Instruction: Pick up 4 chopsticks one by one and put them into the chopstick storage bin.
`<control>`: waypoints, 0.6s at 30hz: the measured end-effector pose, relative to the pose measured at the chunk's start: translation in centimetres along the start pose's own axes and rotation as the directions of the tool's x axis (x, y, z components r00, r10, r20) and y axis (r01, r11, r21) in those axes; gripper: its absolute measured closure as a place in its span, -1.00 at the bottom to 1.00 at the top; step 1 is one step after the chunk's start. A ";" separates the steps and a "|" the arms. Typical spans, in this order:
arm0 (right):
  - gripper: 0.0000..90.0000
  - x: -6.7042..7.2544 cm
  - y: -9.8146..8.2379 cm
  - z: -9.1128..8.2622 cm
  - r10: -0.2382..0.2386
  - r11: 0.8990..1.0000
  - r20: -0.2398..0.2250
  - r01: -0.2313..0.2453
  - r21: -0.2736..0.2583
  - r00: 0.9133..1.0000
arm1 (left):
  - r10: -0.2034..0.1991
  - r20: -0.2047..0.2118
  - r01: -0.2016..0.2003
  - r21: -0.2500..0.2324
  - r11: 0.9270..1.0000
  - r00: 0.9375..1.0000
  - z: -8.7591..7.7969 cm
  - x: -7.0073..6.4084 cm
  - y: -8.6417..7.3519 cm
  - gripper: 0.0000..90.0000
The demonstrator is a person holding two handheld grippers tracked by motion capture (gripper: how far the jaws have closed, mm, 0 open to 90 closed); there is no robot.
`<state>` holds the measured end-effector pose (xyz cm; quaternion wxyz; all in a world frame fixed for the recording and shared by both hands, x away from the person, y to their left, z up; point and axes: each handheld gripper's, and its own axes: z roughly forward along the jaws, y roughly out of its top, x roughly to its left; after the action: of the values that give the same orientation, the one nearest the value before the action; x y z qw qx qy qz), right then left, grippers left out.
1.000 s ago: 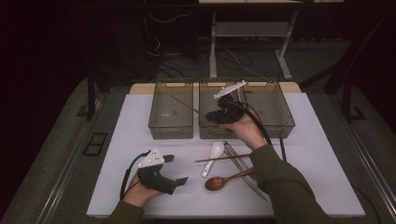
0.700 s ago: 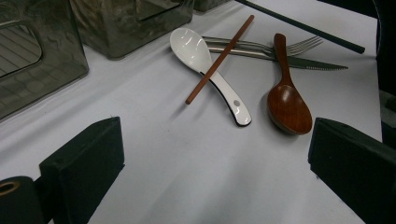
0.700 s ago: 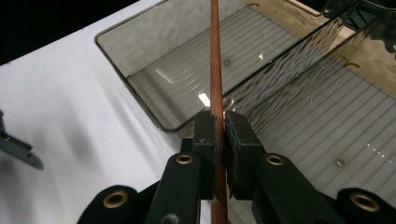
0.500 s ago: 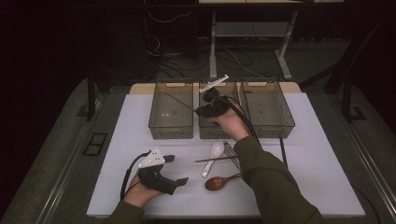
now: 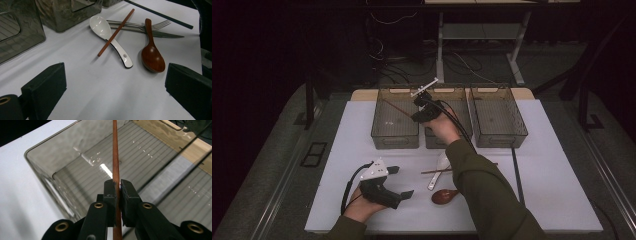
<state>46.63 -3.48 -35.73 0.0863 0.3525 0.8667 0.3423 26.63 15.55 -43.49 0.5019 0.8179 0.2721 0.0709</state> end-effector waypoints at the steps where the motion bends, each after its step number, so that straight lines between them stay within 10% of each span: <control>1: 0.84 0.0 0.2 0.2 0.001 1.000 0.003 -0.001 0.003 1.000 | 0.001 0.001 -0.001 0.000 1.000 1.000 0.0 0.0 0.0 -0.94; 18: 0.82 0.3 1.4 2.9 0.045 0.998 0.049 -0.046 0.033 0.998 | 0.013 0.013 -0.013 0.009 1.000 1.000 0.4 -0.3 0.1 -0.94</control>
<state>48.26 -1.01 -36.94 0.0934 0.3817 0.8618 0.3207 26.58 15.10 -43.55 0.4994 0.8224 0.2639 0.0677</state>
